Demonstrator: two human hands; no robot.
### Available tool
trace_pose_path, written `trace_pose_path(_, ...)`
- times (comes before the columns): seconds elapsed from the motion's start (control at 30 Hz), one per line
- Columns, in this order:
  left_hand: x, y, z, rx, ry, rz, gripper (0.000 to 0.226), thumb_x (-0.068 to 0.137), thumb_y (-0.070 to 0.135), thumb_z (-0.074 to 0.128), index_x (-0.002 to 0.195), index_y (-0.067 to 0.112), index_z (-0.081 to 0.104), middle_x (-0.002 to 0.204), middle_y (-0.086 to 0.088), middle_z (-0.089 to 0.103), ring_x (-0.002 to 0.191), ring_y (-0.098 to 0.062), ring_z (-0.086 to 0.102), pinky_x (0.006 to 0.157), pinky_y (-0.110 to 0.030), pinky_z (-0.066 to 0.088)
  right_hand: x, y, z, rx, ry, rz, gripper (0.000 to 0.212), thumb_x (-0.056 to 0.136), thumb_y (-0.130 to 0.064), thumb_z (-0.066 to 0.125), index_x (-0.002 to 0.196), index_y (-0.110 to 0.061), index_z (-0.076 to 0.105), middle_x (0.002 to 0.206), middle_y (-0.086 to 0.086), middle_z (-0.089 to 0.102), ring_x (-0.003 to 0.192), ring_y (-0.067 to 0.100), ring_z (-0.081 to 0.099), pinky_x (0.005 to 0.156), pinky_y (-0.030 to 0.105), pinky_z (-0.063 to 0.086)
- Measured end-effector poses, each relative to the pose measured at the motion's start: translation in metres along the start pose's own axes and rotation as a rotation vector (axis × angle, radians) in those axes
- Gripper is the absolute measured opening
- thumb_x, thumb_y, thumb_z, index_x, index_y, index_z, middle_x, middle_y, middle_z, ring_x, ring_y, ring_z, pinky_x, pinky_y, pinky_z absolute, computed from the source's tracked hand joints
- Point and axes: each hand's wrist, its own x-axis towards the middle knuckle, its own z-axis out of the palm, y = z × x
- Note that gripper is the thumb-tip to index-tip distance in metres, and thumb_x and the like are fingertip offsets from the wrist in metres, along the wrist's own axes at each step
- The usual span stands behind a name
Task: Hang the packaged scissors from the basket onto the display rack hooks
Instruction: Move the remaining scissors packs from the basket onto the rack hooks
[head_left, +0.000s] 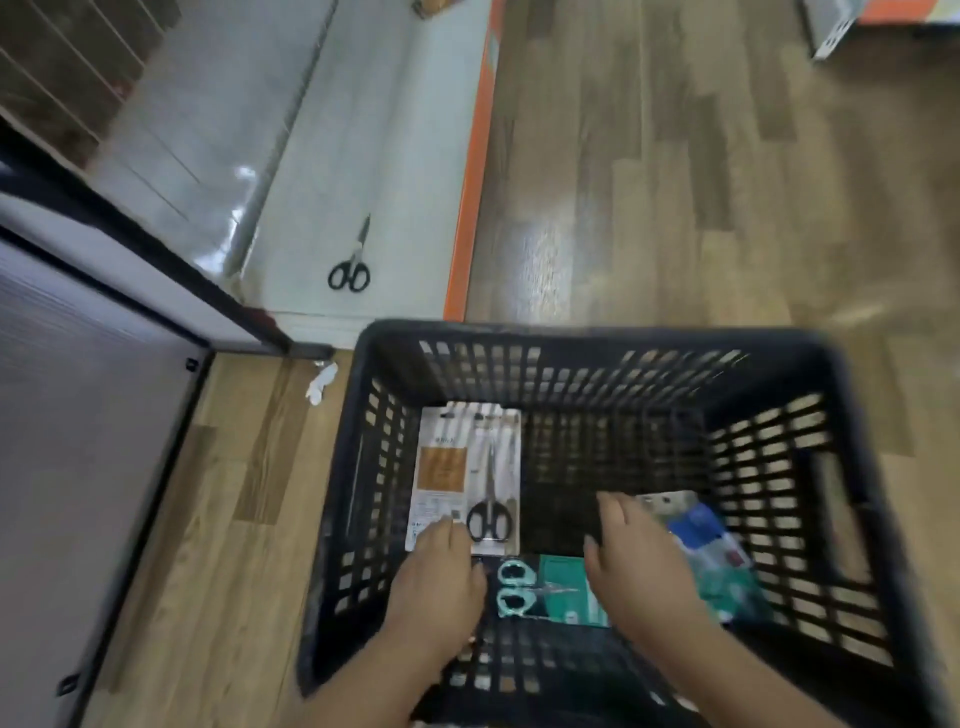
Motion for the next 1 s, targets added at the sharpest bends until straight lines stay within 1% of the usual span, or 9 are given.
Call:
trace_pose_path(0.17,0.109,-0.039,0.059,-0.005,0.084,-0.069,0.045,0.097,0.036,0.038,0.136,0.013,0.035,0.139,-0.004,0.036,0.127,-0.019,0.036,0.105,-0.032,0.036,0.099,0.017,0.074,-0.122,0.058,-0.194,0.052,0.098,-0.032,0.035,0.145,-0.014,0.022,0.147,0.003,0.032,0.133,0.020,0.034,0.105,0.031,0.031)
trace_pose_path(0.27,0.166,-0.057,0.082,0.015,0.153,-0.039,0.056,0.094,0.038,0.036,0.144,0.013,0.026,0.149,-0.007,0.028,0.136,-0.023,0.027,0.112,-0.035,0.029,0.139,0.023,0.102,-0.243,0.039,-0.344,0.051,0.095,-0.028,0.037,0.143,-0.013,0.025,0.143,0.007,0.035,0.130,0.026,0.036,0.103,0.034,0.033)
trace_pose_path(0.33,0.189,-0.063,0.092,0.085,0.196,-0.042,0.056,0.096,0.039,0.030,0.145,0.012,0.024,0.151,-0.010,0.025,0.138,-0.026,0.022,0.115,-0.034,0.021,0.165,0.022,0.118,-0.240,0.084,-0.446,0.049,0.090,-0.027,0.041,0.135,-0.008,0.039,0.132,0.012,0.043,0.120,0.033,0.047,0.095,0.040,0.042)
trace_pose_path(0.4,0.200,-0.067,0.106,0.077,0.168,-0.100,0.063,0.099,0.043,0.026,0.151,0.013,0.006,0.158,-0.009,0.004,0.145,-0.027,0.002,0.119,-0.035,0.006,0.182,0.015,0.131,-0.150,0.112,-0.418,0.046,0.090,-0.030,0.041,0.132,-0.010,0.042,0.126,0.009,0.046,0.115,0.031,0.050,0.089,0.039,0.045)
trace_pose_path(0.47,0.203,-0.071,0.117,0.093,0.160,-0.181,0.070,0.098,0.049,0.023,0.151,0.014,-0.003,0.159,-0.008,-0.008,0.146,-0.026,-0.007,0.119,-0.038,0.002,0.190,0.007,0.146,-0.041,0.080,-0.350,0.050,0.096,-0.037,0.038,0.139,-0.016,0.029,0.135,0.005,0.038,0.124,0.024,0.040,0.096,0.034,0.039)
trace_pose_path(0.67,0.188,-0.063,0.107,-0.069,0.108,-0.282,0.090,0.093,0.057,0.040,0.149,0.005,-0.007,0.157,-0.011,-0.014,0.145,-0.028,-0.009,0.118,-0.037,0.003,0.181,-0.004,0.173,0.139,-0.022,-0.255,0.059,0.094,-0.039,0.043,0.141,-0.010,0.022,0.141,0.010,0.028,0.132,0.026,0.028,0.105,0.034,0.033)
trace_pose_path(0.8,0.187,-0.064,0.107,-0.106,0.092,-0.271,0.089,0.093,0.052,0.043,0.148,0.002,-0.006,0.157,-0.014,-0.012,0.145,-0.030,-0.010,0.117,-0.036,-0.001,0.181,-0.016,0.169,0.362,-0.020,-0.155,0.055,0.087,-0.035,0.052,0.133,-0.012,0.034,0.136,0.008,0.040,0.126,0.025,0.039,0.098,0.033,0.039)
trace_pose_path(0.9,0.192,-0.062,0.103,-0.164,0.103,-0.299,0.082,0.094,0.041,0.047,0.148,0.002,-0.001,0.157,-0.015,-0.006,0.145,-0.031,-0.003,0.118,-0.035,0.004,0.186,-0.027,0.175,0.526,-0.006,-0.094,0.049,0.074,-0.037,0.051,0.117,-0.015,0.049,0.116,0.005,0.057,0.111,0.024,0.055,0.088,0.030,0.048)
trace_pose_path(1.0,0.199,-0.055,0.098,-0.277,0.126,-0.325,0.078,0.093,0.034,0.048,0.148,0.001,0.004,0.156,-0.016,0.002,0.144,-0.032,0.005,0.118,-0.036,0.011,0.191,-0.036,0.177,0.695,0.010,-0.047,0.041,0.071,-0.024,0.058,0.111,-0.016,0.051,0.109,0.003,0.060,0.103,0.022,0.060,0.081,0.027,0.050)
